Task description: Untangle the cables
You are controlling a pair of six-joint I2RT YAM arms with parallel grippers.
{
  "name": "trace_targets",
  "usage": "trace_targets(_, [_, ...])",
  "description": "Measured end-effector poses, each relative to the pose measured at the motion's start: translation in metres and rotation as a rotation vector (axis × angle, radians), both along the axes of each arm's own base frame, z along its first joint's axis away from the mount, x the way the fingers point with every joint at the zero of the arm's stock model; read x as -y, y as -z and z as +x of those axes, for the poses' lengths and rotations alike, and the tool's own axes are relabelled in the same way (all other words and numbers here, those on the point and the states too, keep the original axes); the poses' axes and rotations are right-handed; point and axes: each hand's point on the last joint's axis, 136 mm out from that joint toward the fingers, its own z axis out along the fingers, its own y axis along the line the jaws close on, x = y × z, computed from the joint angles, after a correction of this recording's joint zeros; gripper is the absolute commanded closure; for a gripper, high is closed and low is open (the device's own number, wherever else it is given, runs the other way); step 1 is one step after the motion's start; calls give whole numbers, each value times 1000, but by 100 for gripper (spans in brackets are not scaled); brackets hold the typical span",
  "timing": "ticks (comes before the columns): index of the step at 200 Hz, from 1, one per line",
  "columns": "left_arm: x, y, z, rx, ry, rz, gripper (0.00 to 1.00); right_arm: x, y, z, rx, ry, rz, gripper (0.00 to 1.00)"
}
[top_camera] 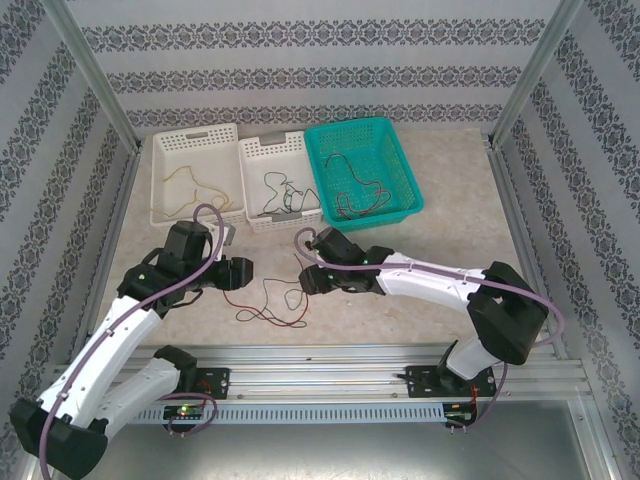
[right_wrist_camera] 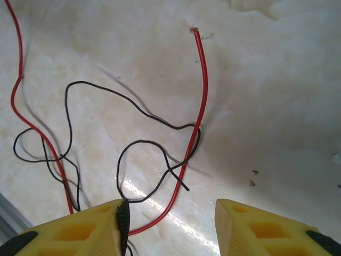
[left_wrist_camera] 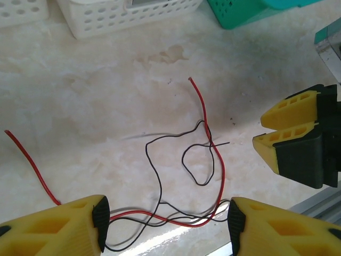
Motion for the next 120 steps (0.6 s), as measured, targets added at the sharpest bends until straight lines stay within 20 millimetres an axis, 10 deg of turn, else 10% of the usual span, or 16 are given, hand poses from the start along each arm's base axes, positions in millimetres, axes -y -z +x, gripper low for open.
trace_targets(44, [10,33,3,-163,12,4,40,7,11,-7,-3,42,18,54])
trace_targets(120, [23,67,-2,-327,-80,-81,25,20,-37,-1,143,95,125,38])
